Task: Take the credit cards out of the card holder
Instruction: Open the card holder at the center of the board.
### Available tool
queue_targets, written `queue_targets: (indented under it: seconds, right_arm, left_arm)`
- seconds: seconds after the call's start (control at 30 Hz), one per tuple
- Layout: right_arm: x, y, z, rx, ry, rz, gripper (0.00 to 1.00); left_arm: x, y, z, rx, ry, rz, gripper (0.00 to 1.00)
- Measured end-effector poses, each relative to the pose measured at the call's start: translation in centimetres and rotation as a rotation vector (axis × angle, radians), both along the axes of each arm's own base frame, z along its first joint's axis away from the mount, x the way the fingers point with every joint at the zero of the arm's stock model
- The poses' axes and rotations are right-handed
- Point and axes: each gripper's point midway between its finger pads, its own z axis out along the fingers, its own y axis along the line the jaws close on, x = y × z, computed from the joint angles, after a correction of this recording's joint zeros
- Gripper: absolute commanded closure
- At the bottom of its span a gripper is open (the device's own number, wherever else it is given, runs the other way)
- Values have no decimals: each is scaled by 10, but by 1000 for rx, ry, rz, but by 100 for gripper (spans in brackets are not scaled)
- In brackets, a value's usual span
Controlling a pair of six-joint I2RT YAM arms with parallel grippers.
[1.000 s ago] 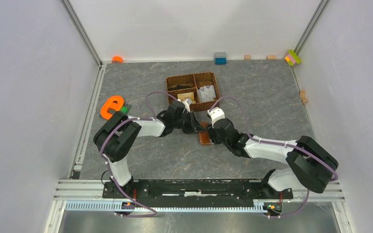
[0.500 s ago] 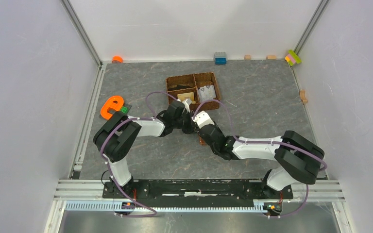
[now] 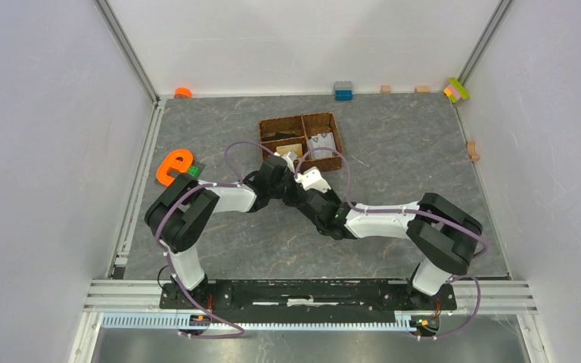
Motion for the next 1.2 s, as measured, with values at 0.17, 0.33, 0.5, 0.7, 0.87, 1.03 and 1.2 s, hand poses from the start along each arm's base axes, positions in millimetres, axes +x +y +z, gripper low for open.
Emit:
queue_targets:
  seconds: [0.17,0.33,0.5,0.7,0.87,1.03,1.2]
  right_arm:
    - [3,-23,-6,-43,15,-52,80]
    - [6,-37,-13,-7,58,-77,77]
    - [6,-53,-19,140,125,-81,71]
    - [0,-54,-22,373,176,-17,61]
    - [-10,-39,-8,531,154,77,35]
    - [-22,-34,22,670,37,174,30]
    - [-33,-26,44,772,-43,279,31]
  left_arm:
    - [-1,1,0,3,6,-1,98]
    - [-2,1,0,5,7,-1,98]
    - [-2,1,0,6,9,-2,98]
    - [-5,2,9,-10,-5,-13,98]
    - [-14,2,17,-71,-20,-43,98]
    - [-18,6,26,-110,-36,-50,98]
    - [-17,6,54,-176,-104,-56,98]
